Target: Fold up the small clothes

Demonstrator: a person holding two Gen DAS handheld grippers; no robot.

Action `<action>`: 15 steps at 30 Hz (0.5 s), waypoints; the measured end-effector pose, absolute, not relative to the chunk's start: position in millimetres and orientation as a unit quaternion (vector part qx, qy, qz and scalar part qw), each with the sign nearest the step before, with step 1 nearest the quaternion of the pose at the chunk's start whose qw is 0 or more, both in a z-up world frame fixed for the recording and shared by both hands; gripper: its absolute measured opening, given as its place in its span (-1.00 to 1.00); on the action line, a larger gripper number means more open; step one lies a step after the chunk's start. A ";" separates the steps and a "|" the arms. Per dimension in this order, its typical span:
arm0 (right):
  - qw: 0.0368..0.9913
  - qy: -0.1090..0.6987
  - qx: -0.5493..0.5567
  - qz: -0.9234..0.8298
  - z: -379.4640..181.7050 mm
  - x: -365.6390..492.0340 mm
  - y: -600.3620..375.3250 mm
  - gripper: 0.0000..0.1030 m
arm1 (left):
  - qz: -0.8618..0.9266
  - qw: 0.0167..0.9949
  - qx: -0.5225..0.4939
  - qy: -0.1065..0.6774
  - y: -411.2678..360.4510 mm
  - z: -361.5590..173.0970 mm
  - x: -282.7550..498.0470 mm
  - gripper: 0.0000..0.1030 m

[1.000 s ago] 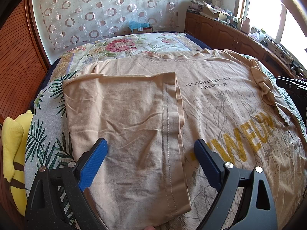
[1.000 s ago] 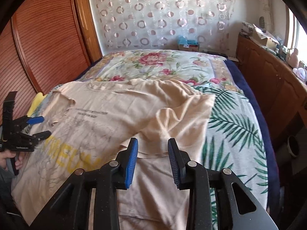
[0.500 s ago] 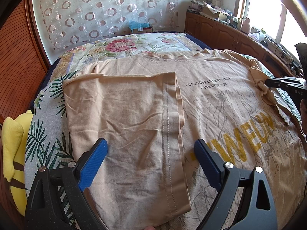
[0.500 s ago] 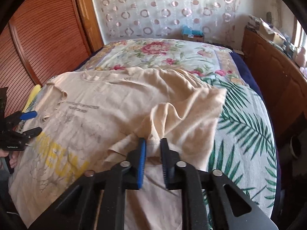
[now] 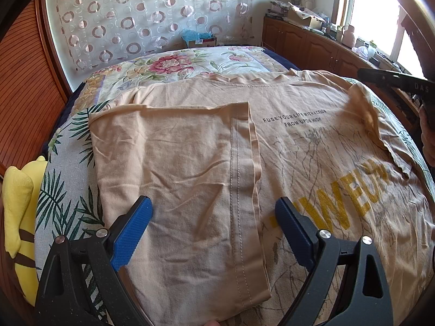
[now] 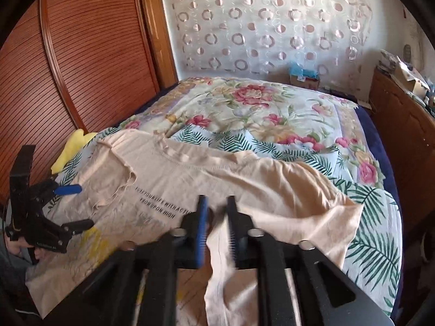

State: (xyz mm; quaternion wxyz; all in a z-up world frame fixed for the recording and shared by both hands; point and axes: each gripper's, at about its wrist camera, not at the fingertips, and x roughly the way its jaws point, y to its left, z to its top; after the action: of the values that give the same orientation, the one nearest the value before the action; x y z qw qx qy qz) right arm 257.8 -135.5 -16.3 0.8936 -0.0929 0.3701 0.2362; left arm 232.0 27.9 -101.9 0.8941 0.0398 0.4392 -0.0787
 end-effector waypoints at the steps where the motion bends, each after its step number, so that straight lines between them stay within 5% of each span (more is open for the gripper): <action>1: 0.896 0.370 -0.091 0.229 -16.6 259.4 -137.5 -0.21 | -0.079 0.894 0.040 0.439 27.8 -101.9 232.1 0.79; 15: 0.905 0.397 -0.094 0.115 -41.7 240.6 -212.7 -0.18 | -0.071 0.894 0.039 0.441 28.0 -103.3 232.4 0.87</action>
State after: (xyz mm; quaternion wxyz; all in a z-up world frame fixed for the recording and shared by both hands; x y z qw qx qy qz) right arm 240.6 -212.7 -41.7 0.9055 -0.0945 0.3973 0.1153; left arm 232.4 28.0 -103.3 0.8937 0.0392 0.4412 -0.0712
